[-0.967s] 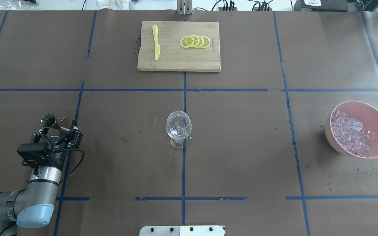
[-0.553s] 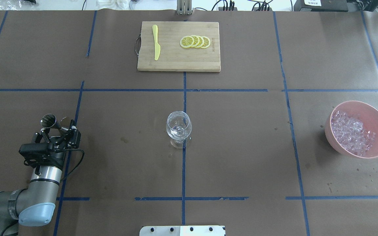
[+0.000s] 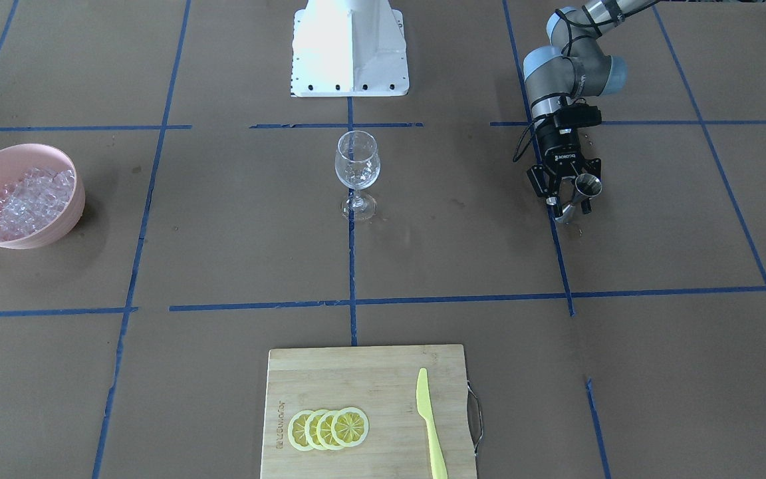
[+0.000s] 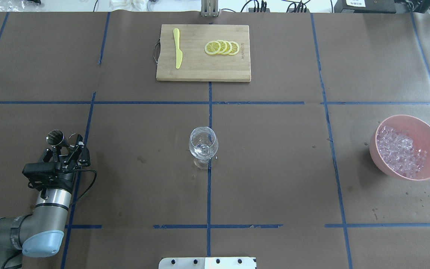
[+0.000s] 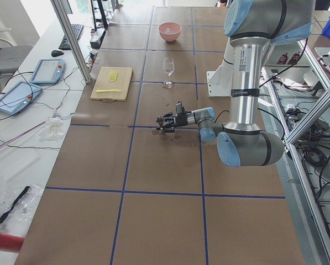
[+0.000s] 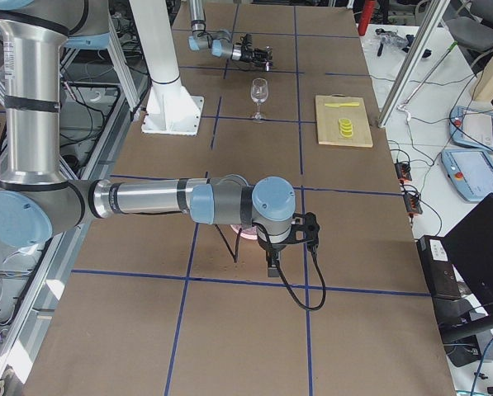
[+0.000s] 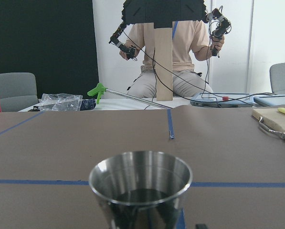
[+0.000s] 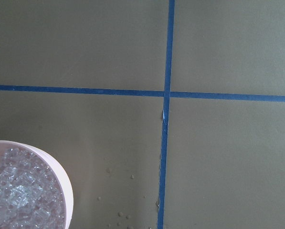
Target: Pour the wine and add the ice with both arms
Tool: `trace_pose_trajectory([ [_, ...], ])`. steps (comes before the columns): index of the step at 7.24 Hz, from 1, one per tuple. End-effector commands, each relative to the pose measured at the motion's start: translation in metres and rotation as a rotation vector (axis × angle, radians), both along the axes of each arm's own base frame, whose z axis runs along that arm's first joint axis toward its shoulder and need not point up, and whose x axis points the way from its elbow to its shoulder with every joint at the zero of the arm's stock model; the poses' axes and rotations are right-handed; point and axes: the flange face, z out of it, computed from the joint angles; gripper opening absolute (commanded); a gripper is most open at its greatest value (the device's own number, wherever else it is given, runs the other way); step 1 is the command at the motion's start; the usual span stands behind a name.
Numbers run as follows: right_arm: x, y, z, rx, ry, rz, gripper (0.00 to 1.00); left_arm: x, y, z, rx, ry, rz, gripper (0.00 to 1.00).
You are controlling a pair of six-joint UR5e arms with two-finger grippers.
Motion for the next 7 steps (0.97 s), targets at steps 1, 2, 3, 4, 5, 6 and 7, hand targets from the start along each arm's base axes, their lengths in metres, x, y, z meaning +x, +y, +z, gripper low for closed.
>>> trace_pose_trajectory([
  [1, 0.0, -0.0007, -0.0019, 0.004, 0.0, 0.0, 1.0, -0.0015, -0.0001, -0.0016, 0.001, 0.009, 0.0, 0.54],
  [2, 0.0, -0.0007, -0.0019, 0.004, 0.0, 0.0, 1.0, -0.003, 0.0001, -0.0015, 0.004, 0.027, 0.0, 0.47],
  [3, 0.0001, -0.0015, -0.0028, 0.007, 0.0, 0.0, 1.0, -0.0068, 0.0007, 0.0027, 0.004, 0.027, 0.0, 0.45],
  [4, 0.0001, -0.0014, -0.0034, 0.007, 0.0, 0.0, 1.0, -0.0084, 0.0002, 0.0042, 0.003, 0.024, -0.002, 0.45],
  [5, 0.0001, -0.0014, -0.0034, 0.007, 0.0, 0.0, 1.0, -0.0079, 0.0009, 0.0048, 0.003, 0.024, 0.0, 0.44],
  [6, 0.0, -0.0007, -0.0019, 0.004, 0.0, 0.0, 1.0, -0.0083, 0.001, 0.0041, 0.004, 0.031, 0.0, 0.27],
  [7, 0.0, -0.0007, -0.0019, 0.004, 0.0, 0.0, 1.0, -0.0087, 0.001, 0.0023, 0.007, 0.051, 0.0, 0.09],
])
